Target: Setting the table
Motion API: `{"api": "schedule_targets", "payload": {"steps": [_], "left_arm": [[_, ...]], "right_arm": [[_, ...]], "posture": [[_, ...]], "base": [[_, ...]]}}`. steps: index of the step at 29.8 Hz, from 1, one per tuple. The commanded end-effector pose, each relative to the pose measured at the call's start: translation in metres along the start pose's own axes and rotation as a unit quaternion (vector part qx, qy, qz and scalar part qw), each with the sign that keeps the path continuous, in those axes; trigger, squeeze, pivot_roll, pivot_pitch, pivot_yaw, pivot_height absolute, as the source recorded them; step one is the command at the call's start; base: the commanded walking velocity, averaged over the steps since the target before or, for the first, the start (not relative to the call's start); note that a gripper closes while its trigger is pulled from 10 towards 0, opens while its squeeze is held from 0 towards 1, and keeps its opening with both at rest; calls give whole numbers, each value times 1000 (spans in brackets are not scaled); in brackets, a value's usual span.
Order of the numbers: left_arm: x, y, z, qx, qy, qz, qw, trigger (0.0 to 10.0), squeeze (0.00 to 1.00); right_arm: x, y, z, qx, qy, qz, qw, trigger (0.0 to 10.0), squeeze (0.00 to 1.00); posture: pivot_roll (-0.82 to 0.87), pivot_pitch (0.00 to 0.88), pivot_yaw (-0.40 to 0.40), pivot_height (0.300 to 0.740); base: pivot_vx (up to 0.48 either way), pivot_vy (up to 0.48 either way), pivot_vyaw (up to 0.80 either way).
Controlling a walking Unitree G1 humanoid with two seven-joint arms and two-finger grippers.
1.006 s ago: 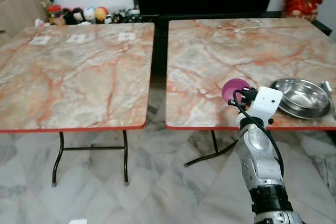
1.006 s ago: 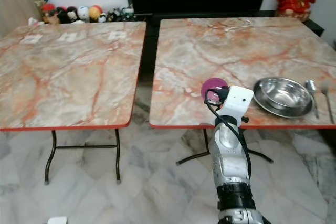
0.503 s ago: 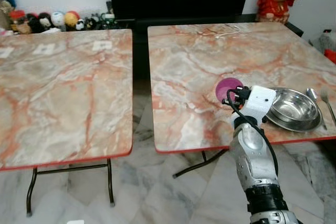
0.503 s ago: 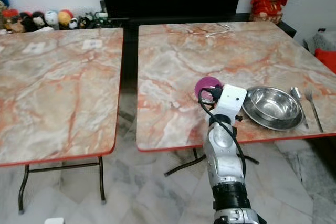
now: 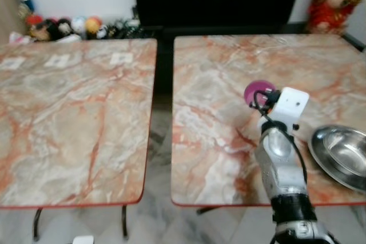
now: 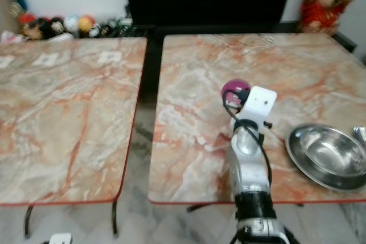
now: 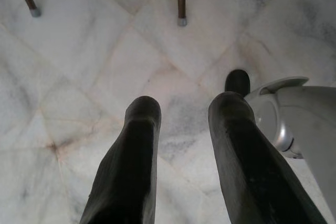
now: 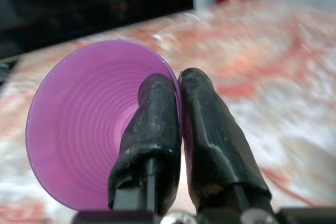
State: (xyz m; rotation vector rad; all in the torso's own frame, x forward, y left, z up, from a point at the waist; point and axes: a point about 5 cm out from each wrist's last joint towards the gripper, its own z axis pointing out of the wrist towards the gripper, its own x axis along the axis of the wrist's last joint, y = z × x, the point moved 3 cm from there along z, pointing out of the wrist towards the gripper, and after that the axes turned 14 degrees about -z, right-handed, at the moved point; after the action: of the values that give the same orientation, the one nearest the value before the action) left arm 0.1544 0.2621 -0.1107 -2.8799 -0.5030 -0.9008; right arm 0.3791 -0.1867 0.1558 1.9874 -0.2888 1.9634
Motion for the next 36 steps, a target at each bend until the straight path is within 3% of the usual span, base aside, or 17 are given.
{"api": "schedule_targets", "payload": {"steps": [1, 10, 15, 22, 25, 36], "left_arm": [[-4, 1, 0, -1, -7, -1, 1000, 10000, 0], [-4, 1, 0, 0, -8, -1, 1000, 10000, 0], [-4, 1, 0, -1, -9, 0, 1000, 10000, 0], [-5, 2, 0, -3, -9, -1, 1000, 10000, 0], [-5, 2, 0, -4, -10, -1, 1000, 10000, 0], [-5, 2, 0, -3, -11, -2, 1000, 10000, 0]], "right_arm": [[-1, 5, 4, -17, -21, 18, 999, 10000, 0], [4, 9, 2, -70, -80, 70, 992, 10000, 0], [4, 18, 1, -114, -116, 120, 979, 10000, 0], [0, 32, 1, -160, -137, 116, 971, 10000, 0], [-10, 31, 2, -159, -166, 127, 965, 10000, 0], [-12, 35, 9, -175, -177, 135, 959, 10000, 0]], "posture": [[-41, 0, 13, 740], [-42, 0, 14, 740], [-46, 0, 13, 740], [-45, 0, 10, 740], [-42, 0, 9, 740], [-37, 0, 9, 740]], "base": [[0, 0, 0], [0, 0, 0], [0, 0, 0], [0, 0, 0], [0, 0, 0], [0, 0, 0]]}}
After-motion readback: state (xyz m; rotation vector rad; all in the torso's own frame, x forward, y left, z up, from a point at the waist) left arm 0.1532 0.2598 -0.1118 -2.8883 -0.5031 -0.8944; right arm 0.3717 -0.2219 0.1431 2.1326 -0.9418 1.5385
